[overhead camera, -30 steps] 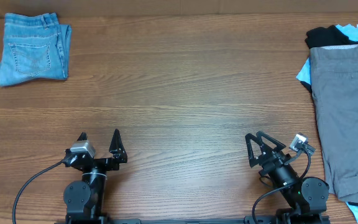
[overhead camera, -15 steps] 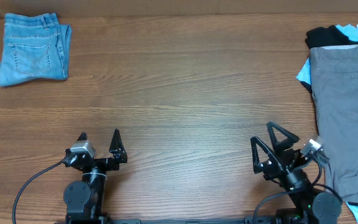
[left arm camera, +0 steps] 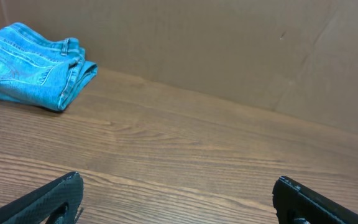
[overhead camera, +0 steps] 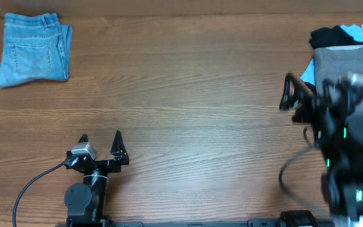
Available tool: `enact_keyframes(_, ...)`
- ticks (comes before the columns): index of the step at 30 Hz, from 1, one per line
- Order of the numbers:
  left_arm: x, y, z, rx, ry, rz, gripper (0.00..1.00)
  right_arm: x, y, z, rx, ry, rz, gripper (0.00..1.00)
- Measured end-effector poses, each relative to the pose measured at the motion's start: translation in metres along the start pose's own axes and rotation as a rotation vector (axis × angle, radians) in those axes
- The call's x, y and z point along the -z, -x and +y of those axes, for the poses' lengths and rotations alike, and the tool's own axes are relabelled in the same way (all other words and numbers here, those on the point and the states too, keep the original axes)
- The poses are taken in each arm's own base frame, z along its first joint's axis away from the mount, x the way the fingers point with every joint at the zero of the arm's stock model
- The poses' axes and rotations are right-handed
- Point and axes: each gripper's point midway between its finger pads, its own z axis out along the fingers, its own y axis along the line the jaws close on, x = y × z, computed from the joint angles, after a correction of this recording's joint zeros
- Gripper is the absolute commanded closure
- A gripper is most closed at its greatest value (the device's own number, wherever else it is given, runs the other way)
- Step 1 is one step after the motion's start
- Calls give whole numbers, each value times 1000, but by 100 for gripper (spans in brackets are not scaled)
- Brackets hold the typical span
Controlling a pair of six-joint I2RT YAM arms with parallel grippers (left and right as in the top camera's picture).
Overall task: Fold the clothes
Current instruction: 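Reach the right gripper to the grey shorts on the right stack, then grasp the waistband of the grey shorts with the right gripper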
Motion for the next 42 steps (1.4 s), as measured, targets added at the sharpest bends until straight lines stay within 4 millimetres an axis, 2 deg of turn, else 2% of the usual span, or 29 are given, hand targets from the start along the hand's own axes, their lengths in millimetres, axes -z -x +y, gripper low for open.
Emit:
enact_keyframes(3, 0, 0, 0, 0, 0, 0, 0, -36, -2, -23, 25, -113, 139, 0)
enact_keyframes(5, 0, 0, 0, 0, 0, 0, 0, -68, -1, -44, 45, -195, 249, 0)
enact_keyframes(7, 0, 0, 0, 0, 0, 0, 0, -93, -17, -64, 53, -258, 392, 0)
enact_keyframes(12, 0, 0, 0, 0, 0, 0, 0, -142, -32, -83, 77, -300, 476, 0)
enact_keyframes(17, 0, 0, 0, 0, 0, 0, 0, -164, -32, -104, 190, -370, 455, 0)
enact_keyframes(20, 0, 0, 0, 0, 0, 0, 0, -180, -38, -129, 261, -476, 465, 0)
enact_keyframes(22, 0, 0, 0, 0, 0, 0, 0, -190, -51, -142, 295, -515, 498, 0)
enact_keyframes(28, 0, 0, 0, 0, 0, -1, 0, -230, -119, -189, 394, -632, 638, 0)
enact_keyframes(30, 0, 0, 0, 0, 0, 0, 0, -238, -129, -198, 415, -656, 649, 0)
enact_keyframes(36, 0, 0, 0, 0, 0, 0, 0, -252, -138, -225, 458, -749, 630, 0)
enact_keyframes(40, 0, 0, 0, 0, 0, 0, 0, -251, -150, -255, 458, -805, 655, 2)
enact_keyframes(42, 0, 0, 0, 0, 0, 0, 0, -248, -150, -271, 446, -831, 657, 2)
